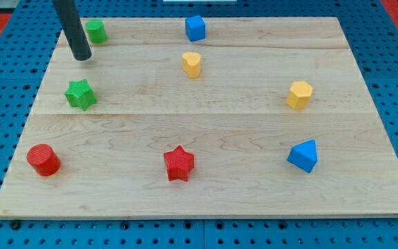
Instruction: Move your arm towards the top right of the green star
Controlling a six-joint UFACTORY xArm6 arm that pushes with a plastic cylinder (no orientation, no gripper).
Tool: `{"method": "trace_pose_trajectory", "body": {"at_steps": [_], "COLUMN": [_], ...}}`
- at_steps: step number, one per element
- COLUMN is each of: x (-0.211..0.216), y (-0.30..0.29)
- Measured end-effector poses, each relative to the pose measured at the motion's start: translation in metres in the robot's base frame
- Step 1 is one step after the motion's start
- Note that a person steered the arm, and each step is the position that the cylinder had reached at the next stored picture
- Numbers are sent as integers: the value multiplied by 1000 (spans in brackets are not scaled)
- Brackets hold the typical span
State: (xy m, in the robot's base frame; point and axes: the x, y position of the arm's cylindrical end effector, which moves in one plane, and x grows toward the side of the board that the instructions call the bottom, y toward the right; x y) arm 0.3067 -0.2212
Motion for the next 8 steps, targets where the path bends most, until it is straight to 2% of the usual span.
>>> {"method": "trace_pose_trajectory", "body": {"at_steps": [2, 4, 8], "x": [1, 1, 12], "y": [5, -23, 20]}}
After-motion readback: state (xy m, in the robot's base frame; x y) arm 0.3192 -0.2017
